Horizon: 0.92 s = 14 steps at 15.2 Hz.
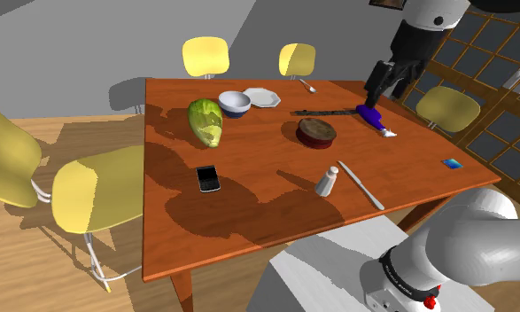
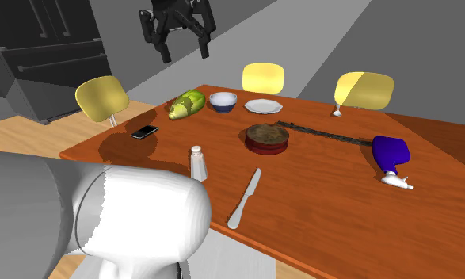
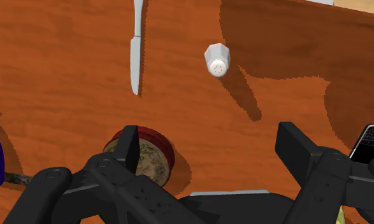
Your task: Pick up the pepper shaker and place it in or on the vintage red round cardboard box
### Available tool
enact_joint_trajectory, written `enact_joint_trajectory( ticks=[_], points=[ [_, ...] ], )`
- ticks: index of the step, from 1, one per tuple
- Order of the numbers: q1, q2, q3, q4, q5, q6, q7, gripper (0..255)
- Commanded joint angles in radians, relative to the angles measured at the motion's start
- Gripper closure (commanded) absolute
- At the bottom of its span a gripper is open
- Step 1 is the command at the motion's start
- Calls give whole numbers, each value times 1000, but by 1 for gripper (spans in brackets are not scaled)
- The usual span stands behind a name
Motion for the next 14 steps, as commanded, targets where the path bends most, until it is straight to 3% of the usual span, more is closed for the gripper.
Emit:
enact_joint_trajectory(
  ticks=[1,14],
  points=[
    [0,0,0,0,0,0,0,0],
    [-11,1,24,-436,38,439,139,0]
  ],
)
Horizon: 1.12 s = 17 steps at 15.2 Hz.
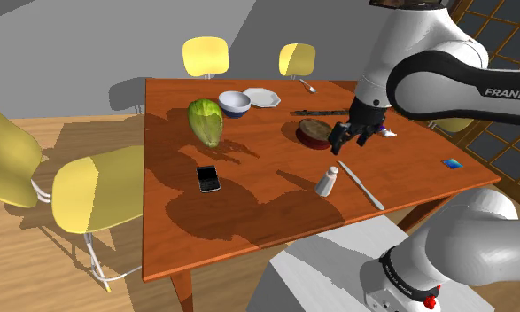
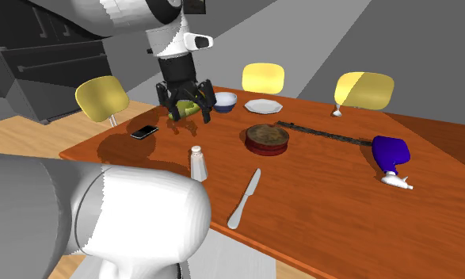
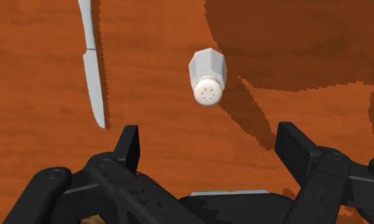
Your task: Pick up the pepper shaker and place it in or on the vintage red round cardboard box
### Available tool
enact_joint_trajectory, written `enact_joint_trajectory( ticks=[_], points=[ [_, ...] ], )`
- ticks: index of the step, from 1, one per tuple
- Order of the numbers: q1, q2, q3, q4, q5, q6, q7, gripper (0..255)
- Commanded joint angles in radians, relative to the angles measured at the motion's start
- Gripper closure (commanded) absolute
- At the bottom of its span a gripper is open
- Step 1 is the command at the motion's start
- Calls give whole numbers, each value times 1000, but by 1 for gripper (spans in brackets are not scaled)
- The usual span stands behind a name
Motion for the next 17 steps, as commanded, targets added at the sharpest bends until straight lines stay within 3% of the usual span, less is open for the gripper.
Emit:
enact_joint_trajectory(
  ticks=[1,4,12,17],
  points=[
    [-3,25,5,-61,4,89,22,0],
    [-8,80,16,-132,10,216,56,0],
    [-22,157,17,-208,-3,370,68,0],
    [-22,157,17,-208,-3,370,68,0]
  ],
)
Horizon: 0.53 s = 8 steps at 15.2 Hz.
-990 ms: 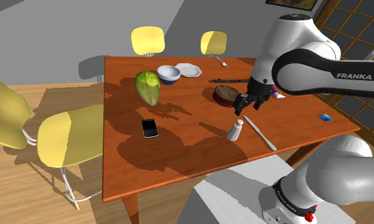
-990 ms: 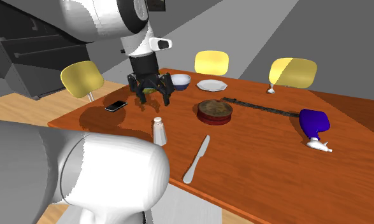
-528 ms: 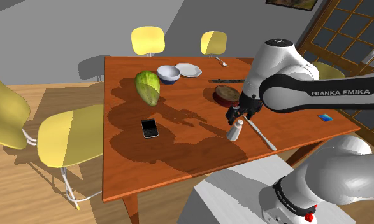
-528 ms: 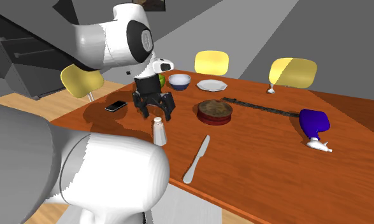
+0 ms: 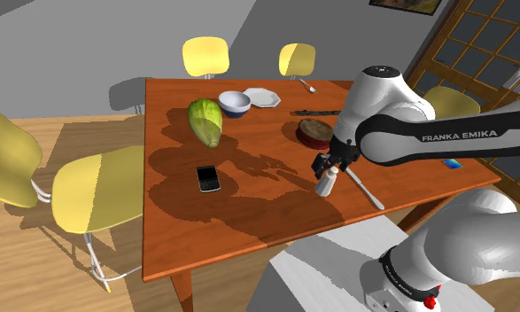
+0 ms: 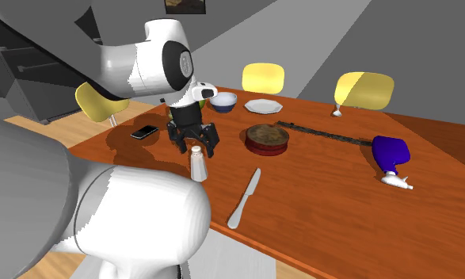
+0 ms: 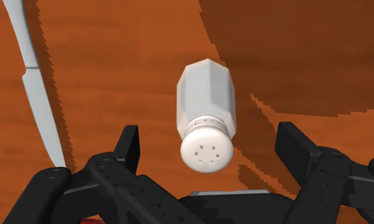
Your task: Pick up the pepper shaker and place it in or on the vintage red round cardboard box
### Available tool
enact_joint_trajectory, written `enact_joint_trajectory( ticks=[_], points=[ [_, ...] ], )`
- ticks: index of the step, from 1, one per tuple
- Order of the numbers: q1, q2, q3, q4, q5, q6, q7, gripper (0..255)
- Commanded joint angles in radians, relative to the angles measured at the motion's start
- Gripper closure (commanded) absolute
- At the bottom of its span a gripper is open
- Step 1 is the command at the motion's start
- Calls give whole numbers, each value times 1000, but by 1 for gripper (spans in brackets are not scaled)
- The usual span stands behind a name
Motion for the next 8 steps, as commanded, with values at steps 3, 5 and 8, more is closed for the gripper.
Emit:
enact_joint_trajectory(
  ticks=[3,5,8],
  points=[
    [0,0,0,0,0,1,0,0],
    [0,0,0,0,0,1,0,255],
    [0,0,0,0,0,1,0,255]
  ],
)
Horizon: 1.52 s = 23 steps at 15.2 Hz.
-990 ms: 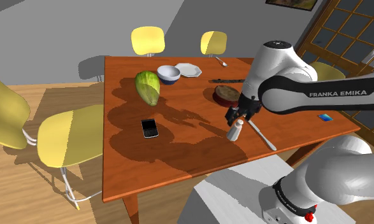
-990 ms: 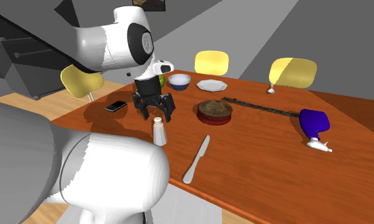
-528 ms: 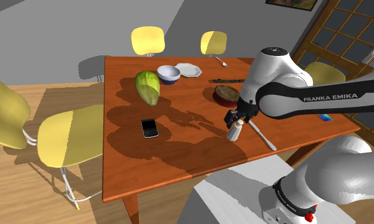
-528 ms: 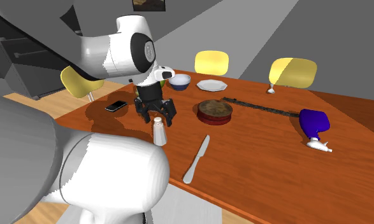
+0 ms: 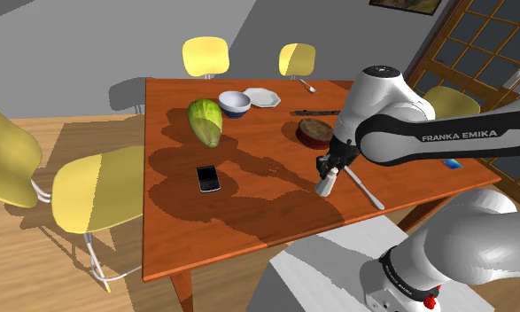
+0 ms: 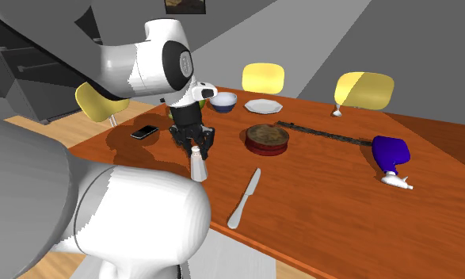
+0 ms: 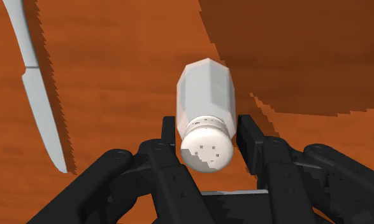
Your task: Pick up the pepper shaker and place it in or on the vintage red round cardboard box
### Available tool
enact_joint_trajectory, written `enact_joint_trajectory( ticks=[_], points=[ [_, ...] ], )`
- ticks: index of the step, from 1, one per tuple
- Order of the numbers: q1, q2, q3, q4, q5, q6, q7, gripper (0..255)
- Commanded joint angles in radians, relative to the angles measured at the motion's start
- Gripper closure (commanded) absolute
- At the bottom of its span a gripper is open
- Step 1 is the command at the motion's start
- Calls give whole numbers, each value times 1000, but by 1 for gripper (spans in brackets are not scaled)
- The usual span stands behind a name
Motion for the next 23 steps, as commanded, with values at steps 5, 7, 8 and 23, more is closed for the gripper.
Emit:
enact_joint_trajectory(
  ticks=[5,7,8,23],
  points=[
    [0,1,0,-1,0,0,0,255],
    [2,-20,-2,16,2,-37,-5,255],
    [3,-30,-3,25,4,-55,-7,255],
    [8,-120,-15,180,11,-300,-36,255]
  ],
)
